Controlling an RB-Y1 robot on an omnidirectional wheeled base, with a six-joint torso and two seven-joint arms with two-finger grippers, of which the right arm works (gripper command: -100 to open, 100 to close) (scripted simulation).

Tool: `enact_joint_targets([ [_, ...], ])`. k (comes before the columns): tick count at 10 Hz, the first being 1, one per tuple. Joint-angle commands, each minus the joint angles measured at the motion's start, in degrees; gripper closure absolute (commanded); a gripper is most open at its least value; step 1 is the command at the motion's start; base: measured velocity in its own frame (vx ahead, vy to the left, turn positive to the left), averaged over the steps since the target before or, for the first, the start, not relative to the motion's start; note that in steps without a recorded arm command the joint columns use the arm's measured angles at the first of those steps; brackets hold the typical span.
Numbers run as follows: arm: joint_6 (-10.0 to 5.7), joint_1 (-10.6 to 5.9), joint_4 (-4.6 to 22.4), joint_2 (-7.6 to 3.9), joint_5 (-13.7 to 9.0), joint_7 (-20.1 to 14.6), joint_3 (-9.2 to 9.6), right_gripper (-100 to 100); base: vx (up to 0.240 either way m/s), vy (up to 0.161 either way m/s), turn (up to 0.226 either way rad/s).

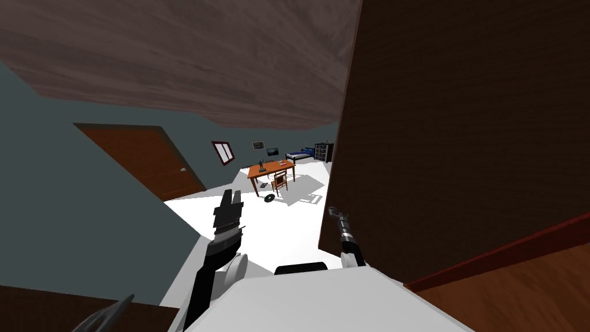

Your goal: Push the door open

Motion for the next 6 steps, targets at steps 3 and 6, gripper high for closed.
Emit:
enact_joint_targets([
  [3,-0.24,-0.39,-0.21,-0.13,-1.21,0.68,-2.23,100,0.208,0.01,-0.047],
  [6,-0.28,-0.39,-0.22,0.62,-2.11,1.23,-3.86,100,0.192,0.034,-0.054],
])
